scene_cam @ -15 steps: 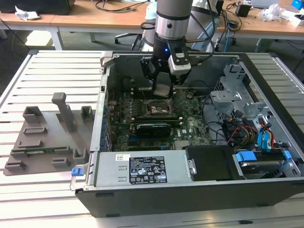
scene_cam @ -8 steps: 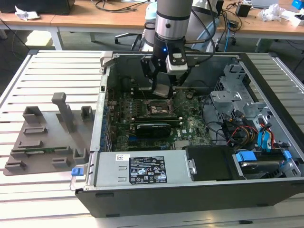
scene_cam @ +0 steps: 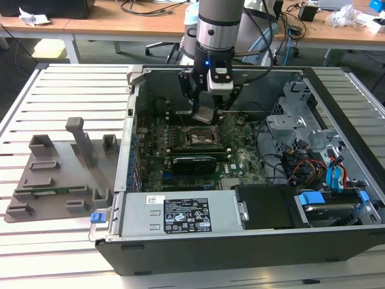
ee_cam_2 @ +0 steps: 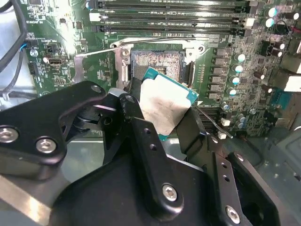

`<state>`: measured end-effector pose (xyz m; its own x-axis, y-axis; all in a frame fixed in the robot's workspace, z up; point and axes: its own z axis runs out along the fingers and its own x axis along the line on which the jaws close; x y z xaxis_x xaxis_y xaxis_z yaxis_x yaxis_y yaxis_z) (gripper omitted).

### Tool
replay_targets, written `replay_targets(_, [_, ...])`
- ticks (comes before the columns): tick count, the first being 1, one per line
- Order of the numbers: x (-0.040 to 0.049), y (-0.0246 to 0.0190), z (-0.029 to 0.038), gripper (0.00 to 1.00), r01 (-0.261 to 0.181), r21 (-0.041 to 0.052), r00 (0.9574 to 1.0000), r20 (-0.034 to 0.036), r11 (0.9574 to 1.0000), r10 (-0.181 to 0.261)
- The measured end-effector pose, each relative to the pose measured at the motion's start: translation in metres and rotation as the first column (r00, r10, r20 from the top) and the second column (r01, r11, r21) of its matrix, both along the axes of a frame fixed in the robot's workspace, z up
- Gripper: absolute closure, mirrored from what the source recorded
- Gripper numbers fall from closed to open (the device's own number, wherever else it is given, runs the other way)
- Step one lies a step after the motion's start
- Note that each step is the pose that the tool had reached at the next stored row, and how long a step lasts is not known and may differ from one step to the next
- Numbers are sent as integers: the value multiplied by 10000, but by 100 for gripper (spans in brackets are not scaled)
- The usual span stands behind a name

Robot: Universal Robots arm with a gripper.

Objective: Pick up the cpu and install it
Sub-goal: 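Place the cpu into insertion slot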

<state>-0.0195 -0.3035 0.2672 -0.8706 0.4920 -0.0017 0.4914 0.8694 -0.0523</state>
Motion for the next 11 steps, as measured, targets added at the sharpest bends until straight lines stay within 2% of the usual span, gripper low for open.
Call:
replay_targets(7, [0,0,-2,45,825,-46,9966,2,9966,-825])
replay_targets(11, [0,0,-3,45,1241,-53,9923,3,9923,-1241])
